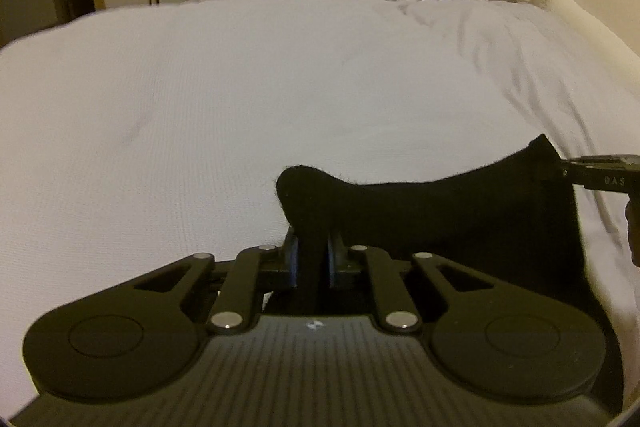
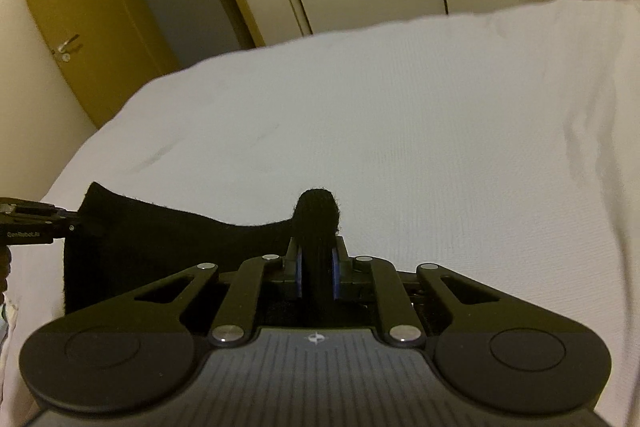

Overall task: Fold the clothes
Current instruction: 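Close both grippers on the skirt waistband, then lift the waistband and fold it over toward the hem with both grippers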

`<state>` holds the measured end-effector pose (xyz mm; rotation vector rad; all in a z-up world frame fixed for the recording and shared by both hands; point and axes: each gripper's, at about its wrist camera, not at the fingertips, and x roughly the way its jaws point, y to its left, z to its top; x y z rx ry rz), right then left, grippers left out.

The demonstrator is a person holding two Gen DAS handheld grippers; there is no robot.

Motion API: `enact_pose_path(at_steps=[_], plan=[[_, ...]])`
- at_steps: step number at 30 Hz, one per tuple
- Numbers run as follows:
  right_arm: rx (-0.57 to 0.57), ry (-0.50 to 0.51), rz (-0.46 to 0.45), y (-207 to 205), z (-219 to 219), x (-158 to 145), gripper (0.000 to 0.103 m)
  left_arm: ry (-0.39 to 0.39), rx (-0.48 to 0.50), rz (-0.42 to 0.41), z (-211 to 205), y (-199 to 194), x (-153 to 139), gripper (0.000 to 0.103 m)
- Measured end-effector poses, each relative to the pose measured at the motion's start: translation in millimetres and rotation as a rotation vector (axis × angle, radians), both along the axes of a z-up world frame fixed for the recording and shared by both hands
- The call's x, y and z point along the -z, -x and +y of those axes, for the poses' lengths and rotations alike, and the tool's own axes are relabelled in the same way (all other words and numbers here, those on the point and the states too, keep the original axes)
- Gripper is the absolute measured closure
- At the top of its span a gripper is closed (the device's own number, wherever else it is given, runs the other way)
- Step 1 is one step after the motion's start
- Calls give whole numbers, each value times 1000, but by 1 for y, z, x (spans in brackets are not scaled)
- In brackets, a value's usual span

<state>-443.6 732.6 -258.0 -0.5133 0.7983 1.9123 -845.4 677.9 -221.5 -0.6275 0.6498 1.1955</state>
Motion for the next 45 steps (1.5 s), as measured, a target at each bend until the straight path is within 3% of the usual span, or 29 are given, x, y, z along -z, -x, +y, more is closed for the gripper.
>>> enact_pose_path(at_steps=[5, 9, 12, 13, 15, 17, 19, 21, 25, 30, 37, 39, 40, 41, 42, 45], plan=[[-19, -141, -3, -8, -63, -35, 90, -83, 36, -42, -60, 3, -31, 93], [-105, -207, -79, -14, -141, -48, 90, -81, 82, -59, -137, 6, -34, 90], [-159, -74, -190, -15, -197, -25, 86, 4, 108, 5, -200, 2, -10, 82], [-176, -28, -227, -15, -216, -18, 77, 54, 109, 24, -221, 1, 2, 80], [-162, 122, -312, -15, -248, 10, 74, 174, 98, 27, -255, 1, 27, 80], [-114, 223, -280, -22, -269, 23, 74, 262, 66, -1, -283, 3, 45, 80], [-63, 322, -243, -29, -290, 35, 74, 281, -3, -86, -285, 10, 49, 78], [18, 365, -131, -40, -295, 34, 73, 287, -79, -182, -281, 18, 51, 70], [171, 400, 84, -62, -270, 35, 60, 296, -231, -375, -273, 33, 55, 58], [321, 407, 309, -75, -231, 50, 56, 345, -409, -553, -250, 48, 77, 52], [353, 471, 443, -58, -194, 86, 51, 419, -541, -714, -253, 55, 113, 48], [348, 481, 446, -53, -187, 90, 50, 427, -562, -759, -252, 57, 119, 51], [329, 476, 430, -50, -191, 89, 58, 422, -555, -752, -249, 56, 119, 66], [307, 470, 414, -45, -195, 87, 82, 413, -539, -731, -246, 55, 116, 80], [279, 456, 389, -40, -197, 84, 82, 404, -523, -710, -242, 54, 114, 89], [256, 397, 440, -47, -223, 65, 89, 326, -435, -641, -239, 53, 91, 91]])
